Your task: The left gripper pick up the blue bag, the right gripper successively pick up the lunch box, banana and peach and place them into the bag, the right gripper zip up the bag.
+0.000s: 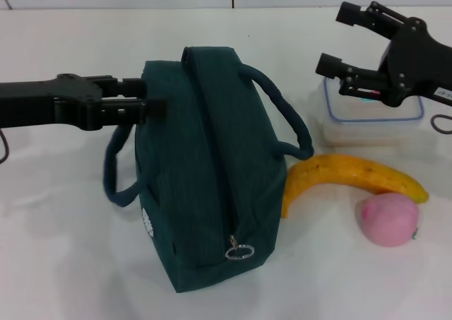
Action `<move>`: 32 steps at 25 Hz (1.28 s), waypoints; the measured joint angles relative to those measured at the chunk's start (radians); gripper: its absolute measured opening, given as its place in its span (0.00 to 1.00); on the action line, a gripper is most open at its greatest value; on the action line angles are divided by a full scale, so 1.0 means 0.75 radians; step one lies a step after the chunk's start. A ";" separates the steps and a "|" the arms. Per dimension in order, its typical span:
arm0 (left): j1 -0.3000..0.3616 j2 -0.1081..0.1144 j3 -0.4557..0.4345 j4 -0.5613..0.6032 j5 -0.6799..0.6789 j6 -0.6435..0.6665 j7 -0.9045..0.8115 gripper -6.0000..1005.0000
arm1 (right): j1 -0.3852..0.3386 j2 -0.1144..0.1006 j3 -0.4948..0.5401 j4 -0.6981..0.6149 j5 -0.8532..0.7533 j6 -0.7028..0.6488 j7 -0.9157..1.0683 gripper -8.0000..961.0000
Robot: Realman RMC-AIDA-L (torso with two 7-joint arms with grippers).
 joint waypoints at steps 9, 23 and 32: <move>-0.035 0.002 0.121 -0.048 0.047 -0.100 -0.022 0.75 | 0.025 0.021 0.002 -0.003 -0.048 0.060 -0.001 0.91; -0.170 0.020 0.099 -0.213 0.176 -0.147 0.049 0.75 | 0.028 0.032 0.003 -0.001 -0.051 0.083 -0.018 0.91; -0.151 0.006 0.096 -0.218 0.176 -0.277 0.177 0.52 | 0.028 0.043 0.003 -0.002 -0.051 0.100 -0.036 0.91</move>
